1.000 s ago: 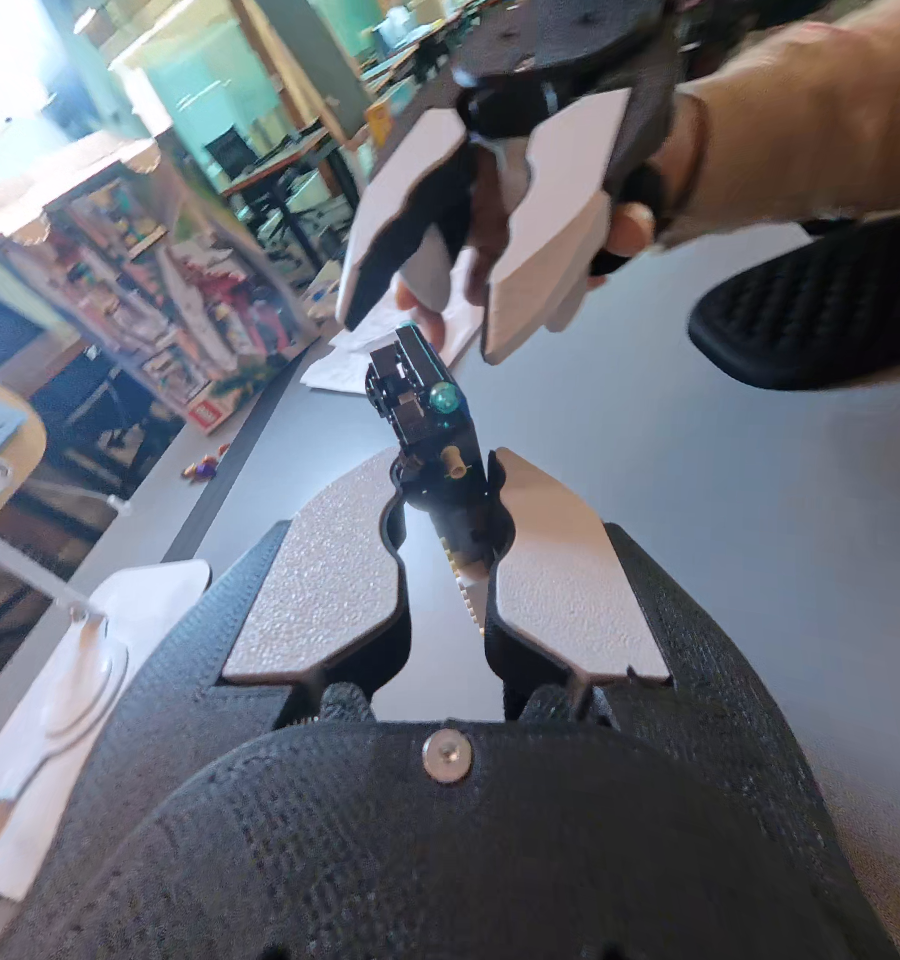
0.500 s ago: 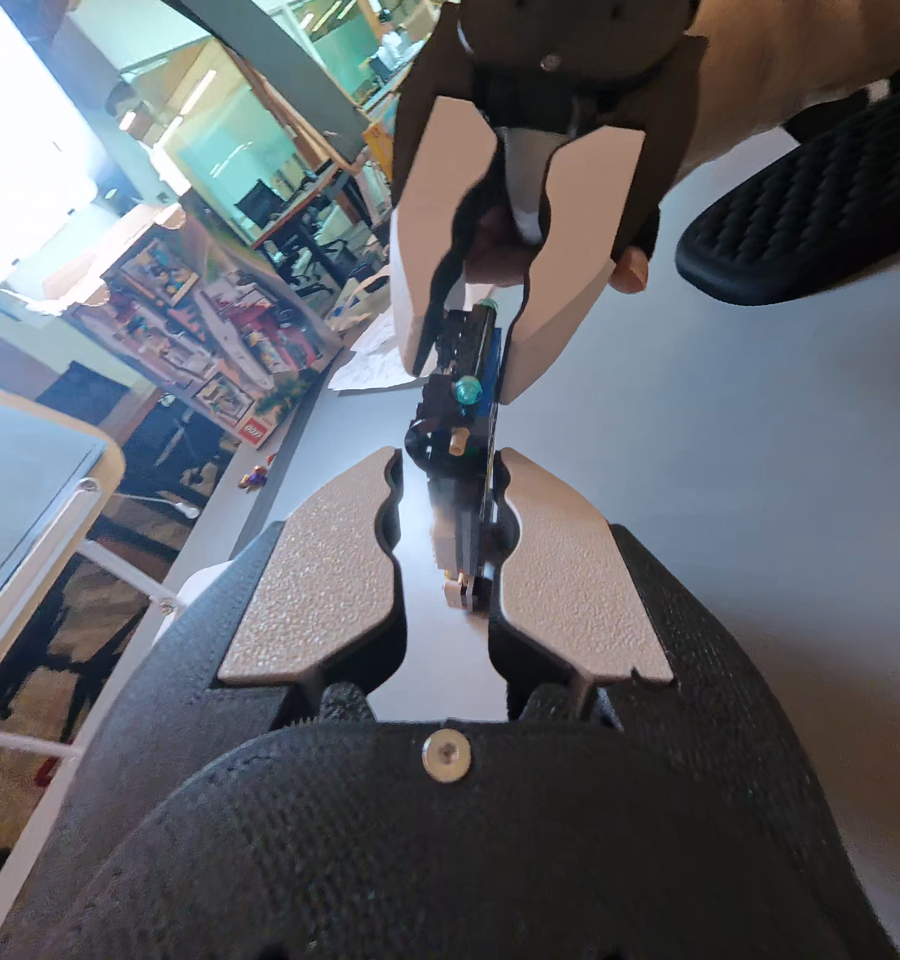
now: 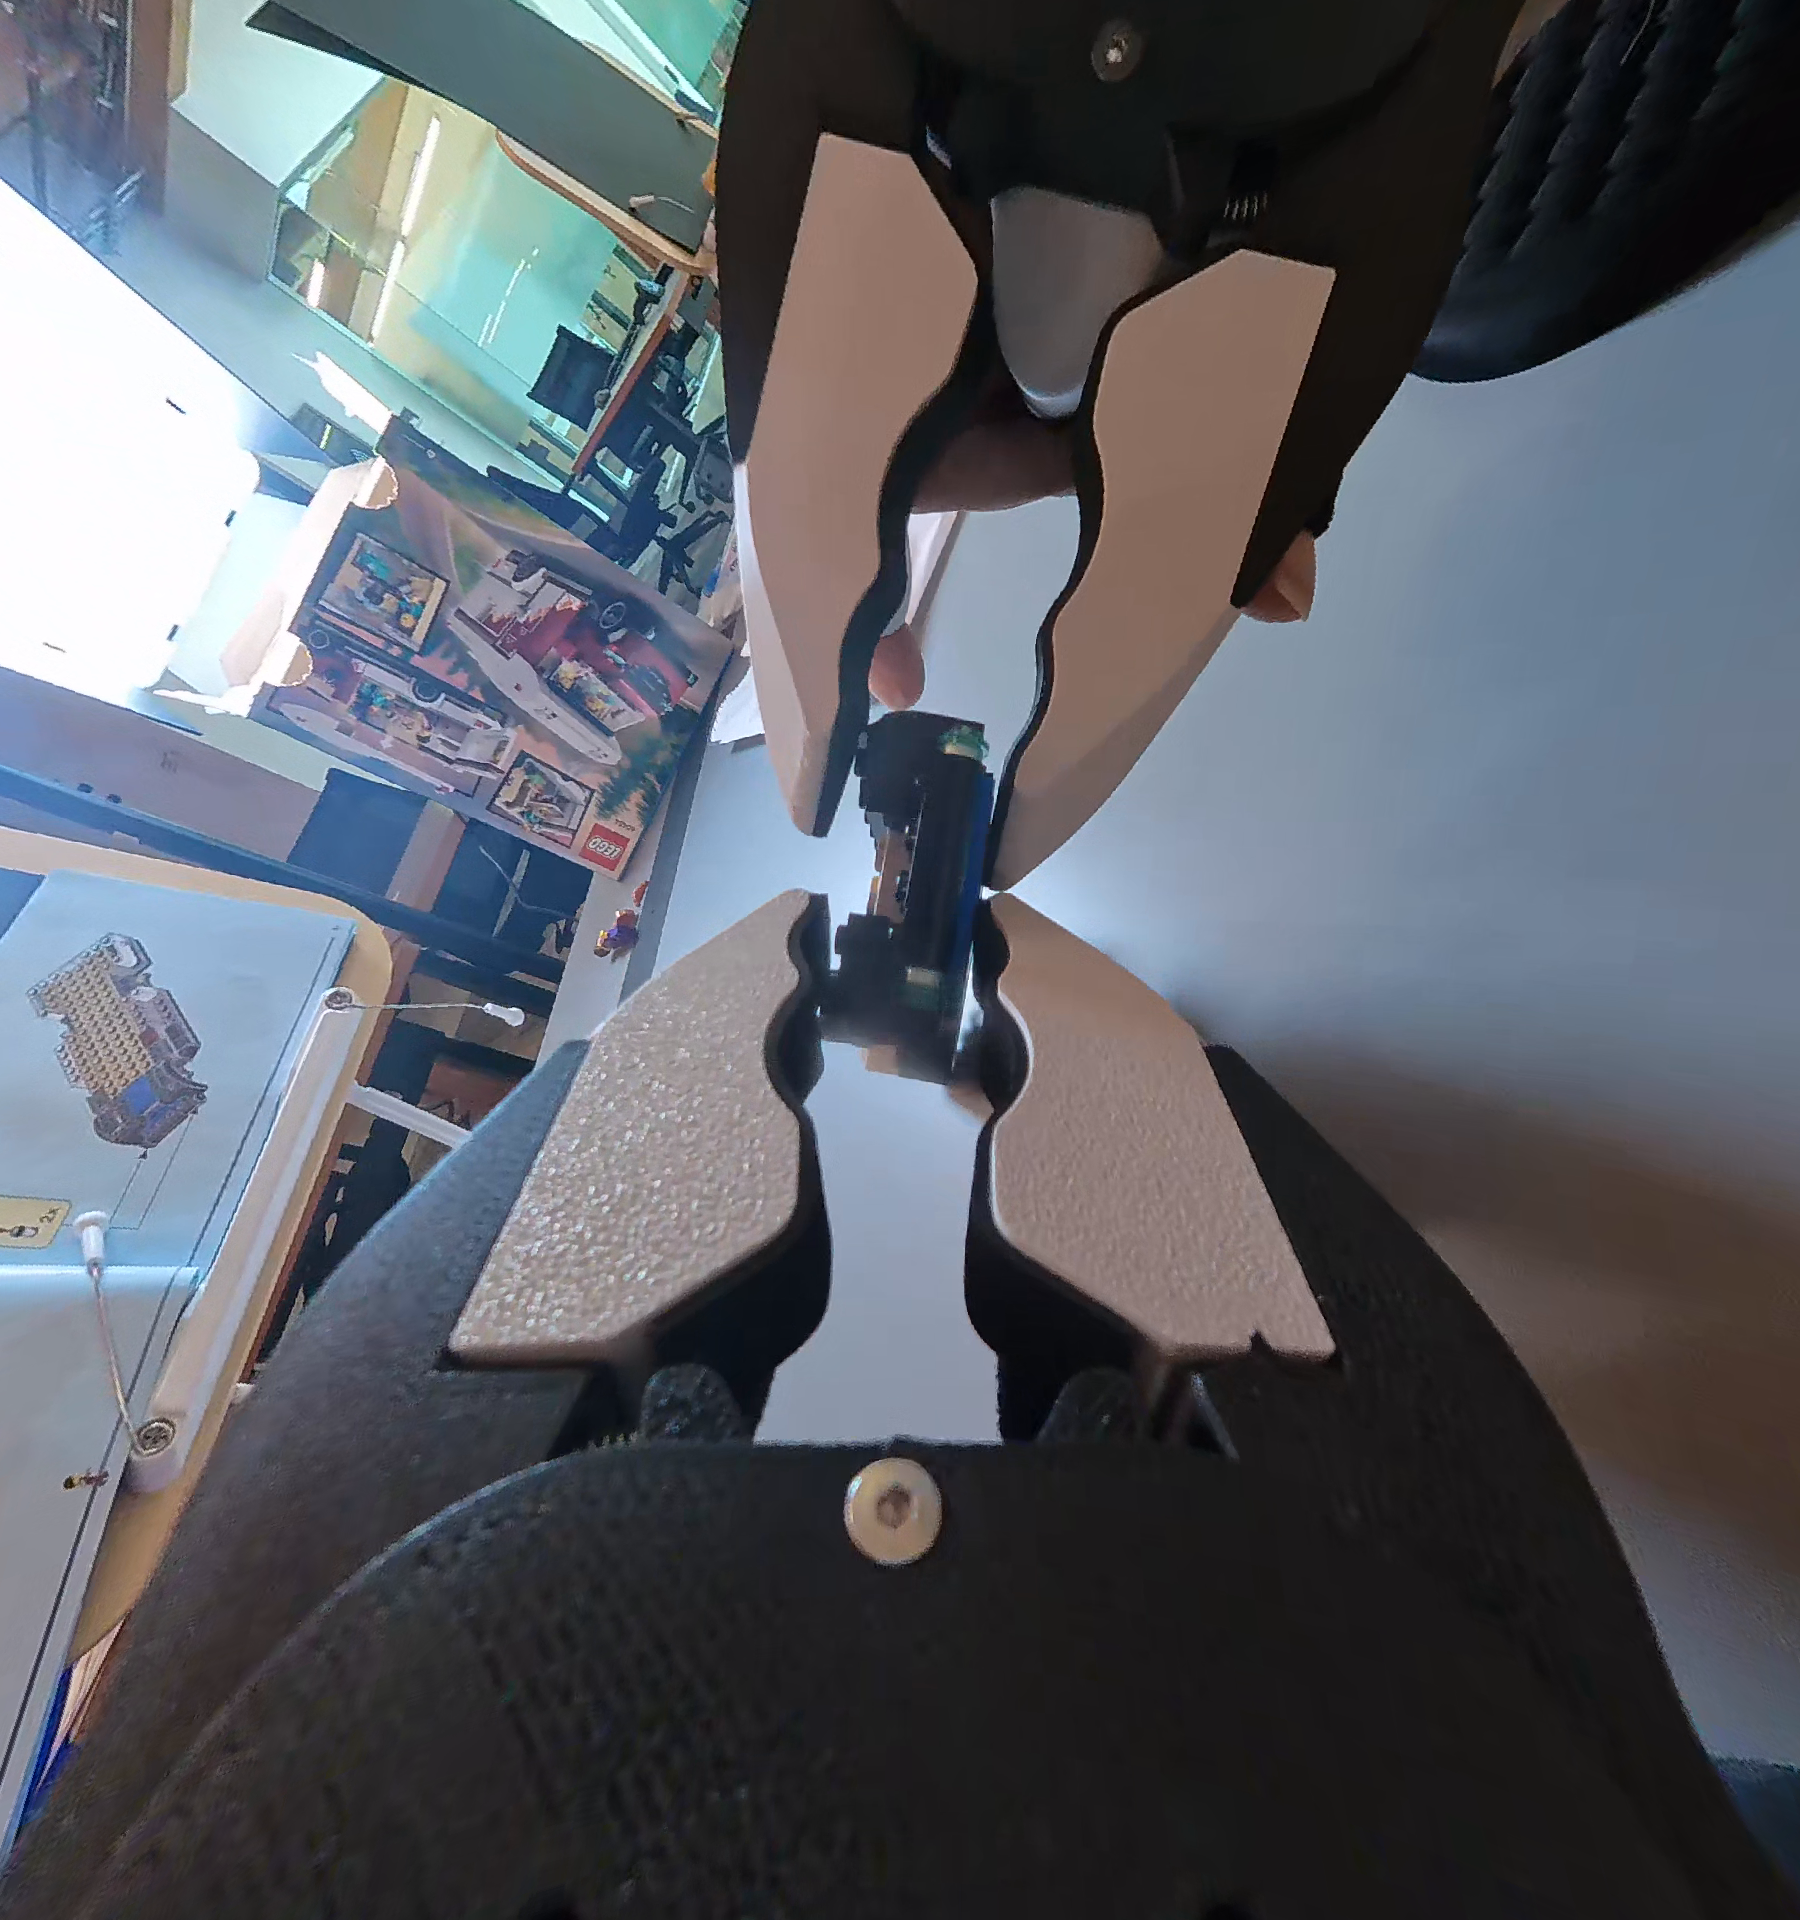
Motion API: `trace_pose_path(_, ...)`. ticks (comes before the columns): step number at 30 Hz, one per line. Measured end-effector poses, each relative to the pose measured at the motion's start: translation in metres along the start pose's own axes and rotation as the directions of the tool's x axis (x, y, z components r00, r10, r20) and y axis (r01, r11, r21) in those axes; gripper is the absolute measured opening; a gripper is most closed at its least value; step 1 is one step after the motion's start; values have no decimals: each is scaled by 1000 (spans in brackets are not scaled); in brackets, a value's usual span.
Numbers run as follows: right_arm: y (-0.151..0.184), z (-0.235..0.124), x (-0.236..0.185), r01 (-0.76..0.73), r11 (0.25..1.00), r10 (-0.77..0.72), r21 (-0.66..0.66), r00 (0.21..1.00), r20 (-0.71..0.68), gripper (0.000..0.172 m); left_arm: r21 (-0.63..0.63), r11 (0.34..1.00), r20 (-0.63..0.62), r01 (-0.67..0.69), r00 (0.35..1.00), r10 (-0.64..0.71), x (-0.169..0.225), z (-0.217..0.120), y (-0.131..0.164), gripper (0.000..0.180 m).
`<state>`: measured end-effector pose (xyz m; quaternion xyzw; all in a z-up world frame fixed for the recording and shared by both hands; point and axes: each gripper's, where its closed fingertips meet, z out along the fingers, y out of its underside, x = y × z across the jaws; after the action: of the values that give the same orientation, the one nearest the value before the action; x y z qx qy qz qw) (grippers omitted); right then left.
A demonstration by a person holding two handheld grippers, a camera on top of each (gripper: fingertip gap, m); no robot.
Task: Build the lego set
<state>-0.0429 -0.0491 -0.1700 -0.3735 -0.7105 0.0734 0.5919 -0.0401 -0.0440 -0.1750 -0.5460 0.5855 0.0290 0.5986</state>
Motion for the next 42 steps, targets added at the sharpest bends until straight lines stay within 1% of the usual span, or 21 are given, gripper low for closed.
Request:
trace_pose_path(4, 1, 0, -1, 10, 1000, -10, -6, 1000, 1, 28, -7, 1000, -18, -26, 1000, 26, 2, 1, 1, 26)
trace_pose_path(8, 1, 1, 2, 18, 1000, -18, -7, 1000, 4, 29, 16, 1000, -15, -11, 1000, 11, -1, 1, 1, 26)
trace_pose_path(10, -2, 1, 5, -5, 1000, 4, 22, 1000, 16, 30, 30, 999, -10, 11, 1000, -11, -4, 0, 1, 26)
trace_pose_path(13, 0, -3, 12, -82, 995, 80, 56, 996, 42, 45, 28, 1000, 2, 9, 1000, -9, -5, -2, 4, 26)
trace_pose_path(16, 15, -5, 14, -136, 989, 132, 59, 988, 79, 53, 30, 1000, 4, 9, 1000, -9, -4, -4, 6, 26)
trace_pose_path(18, 32, 0, 8, -141, 990, 136, 33, 984, 114, 55, 39, 999, 5, 2, 1000, -3, -4, -5, 6, 26)
trace_pose_path(20, 49, 9, 0, -98, 995, 97, 1, 984, 149, 56, 56, 998, 1, -4, 1000, 4, -2, -5, 6, 26)
trace_pose_path(22, 67, 22, -7, -20, 999, 27, -41, 986, 164, 56, 76, 997, 1, -7, 1000, 7, -2, -7, 6, 27)
trace_pose_path(24, 77, 35, -11, 48, 997, -38, -56, 986, 164, 53, 90, 996, 6, 3, 1000, -3, -3, -9, 8, 27)
trace_pose_path(25, 76, 40, -12, 69, 997, -61, -43, 985, 159, 48, 97, 995, 8, 17, 1000, -18, -5, -10, 9, 27)
trace_pose_path(27, 73, 47, -5, 121, 992, -117, -40, 988, 99, 25, 108, 993, 13, 51, 999, -53, -8, -13, 13, 27)
trace_pose_path(29, 74, 51, 1, 127, 988, -120, -89, 989, 85, 25, 102, 990, 38, 96, 994, -100, -14, -16, 20, 28)
trace_pose_path(31, 81, 54, 8, 122, 976, -110, -180, 991, 72, 24, 83, 983, 74, 163, 983, -170, -22, -18, 34, 32)
trace_pose_path(33, 91, 53, 17, 152, 943, -143, -297, 988, 53, 23, 63, 948, 45, 312, 948, -315, -25, -19, 46, 45)
trace_pose_path(34, 97, 52, 18, 161, 920, -149, -357, 987, 61, 23, 60, 910, 27, 411, 910, -413, -28, -20, 52, 51)
trace_pose_path(35, 101, 50, 20, 168, 898, -155, -406, 986, 65, 23, 67, 855, -1, 514, 857, -515, -30, -20, 56, 55)
trace_pose_path(37, 107, 49, 18, 199, 852, -183, -485, 980, 79, 23, 61, 725, -61, 687, 727, -684, -32, -18, 63, 59)
trace_pose_path(38, 107, 49, 15, 217, 834, -204, -507, 976, 83, 23, 34, 674, -80, 738, 674, -734, -30, -15, 67, 61)
trace_pose_path(39, 106, 49, 11, 231, 822, -219, -521, 972, 86, 23, -6, 640, -81, 768, 638, -766, -26, -11, 74, 63)
trace_pose_path(40, 104, 50, 6, 242, 813, -225, -530, 970, 98, 23, -46, 625, -88, 779, 620, -779, -20, -7, 79, 67)
trace_pose_path(42, 99, 53, -7, 260, 812, -231, -523, 965, 121, 24, -121, 620, -69, 775, 616, -784, -9, 0, 91, 71)
